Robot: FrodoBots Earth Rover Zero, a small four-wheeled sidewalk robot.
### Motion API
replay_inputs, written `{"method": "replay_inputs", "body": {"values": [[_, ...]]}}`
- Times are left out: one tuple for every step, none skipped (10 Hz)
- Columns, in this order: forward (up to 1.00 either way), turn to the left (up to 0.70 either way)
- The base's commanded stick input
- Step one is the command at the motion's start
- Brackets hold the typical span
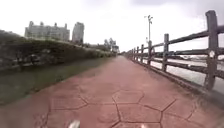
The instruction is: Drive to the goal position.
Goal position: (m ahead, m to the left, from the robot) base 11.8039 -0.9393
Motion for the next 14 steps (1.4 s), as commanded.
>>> {"method": "replay_inputs", "body": {"values": [[0.7, 0.0], [0.7, 0.0], [0.7, 0.0], [0.7, 0.0], [0.7, 0.0], [0.7, 0.0], [0.7, 0.0], [0.7, 0.0], [0.7, 0.0], [0.7, 0.0], [0.7, 0.0], [0.7, 0.0], [0.7, 0.0], [0.7, 0.0]]}}
